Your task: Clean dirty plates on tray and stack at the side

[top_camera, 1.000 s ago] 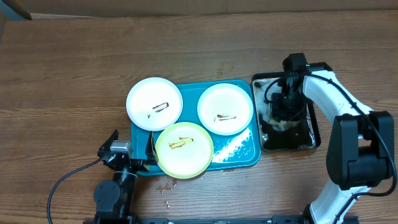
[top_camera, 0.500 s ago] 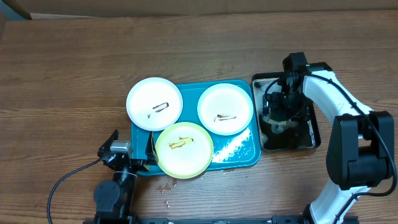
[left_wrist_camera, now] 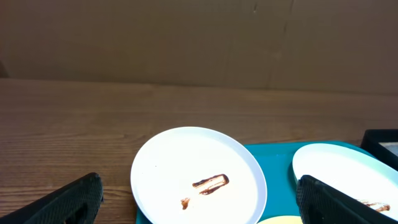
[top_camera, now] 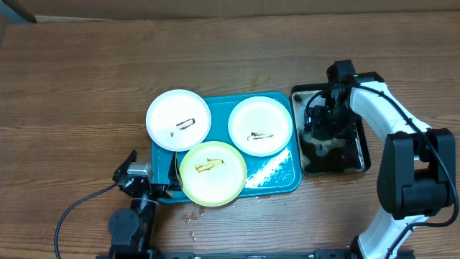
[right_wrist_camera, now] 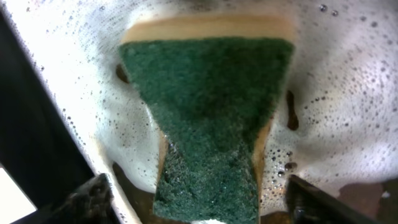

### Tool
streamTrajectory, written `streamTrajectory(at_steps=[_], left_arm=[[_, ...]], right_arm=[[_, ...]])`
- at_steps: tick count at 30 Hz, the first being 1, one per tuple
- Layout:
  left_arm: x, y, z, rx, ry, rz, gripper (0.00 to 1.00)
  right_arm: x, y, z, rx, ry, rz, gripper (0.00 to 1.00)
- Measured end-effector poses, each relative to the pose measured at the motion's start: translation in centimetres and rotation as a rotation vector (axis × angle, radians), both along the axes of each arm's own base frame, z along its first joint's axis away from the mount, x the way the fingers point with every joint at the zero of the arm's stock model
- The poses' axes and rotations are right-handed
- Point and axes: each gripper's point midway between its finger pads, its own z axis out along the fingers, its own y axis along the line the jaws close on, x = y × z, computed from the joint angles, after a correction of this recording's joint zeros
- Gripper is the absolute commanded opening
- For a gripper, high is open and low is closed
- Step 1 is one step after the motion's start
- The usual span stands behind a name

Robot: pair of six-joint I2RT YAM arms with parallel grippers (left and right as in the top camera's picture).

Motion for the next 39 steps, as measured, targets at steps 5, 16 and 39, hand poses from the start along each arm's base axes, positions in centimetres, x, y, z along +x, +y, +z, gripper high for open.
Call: streamTrajectory(at_steps=[5, 16, 39], left_arm=[[0.0, 0.0, 0.0, 0.0, 0.0, 0.0, 1.0], [0.0, 0.0, 0.0, 0.0, 0.0, 0.0, 1.0], [0.0, 0.0, 0.0, 0.0, 0.0, 0.0, 1.0]], right_arm=[[0.0, 0.1, 0.0, 0.004, -0.001, 0.005, 0.89], [-0.9, 0.0, -2.0, 0.002, 0.011, 0.001, 0.49], [-0.6, 0.5, -1.9, 0.022, -0.011, -0.003, 1.0]])
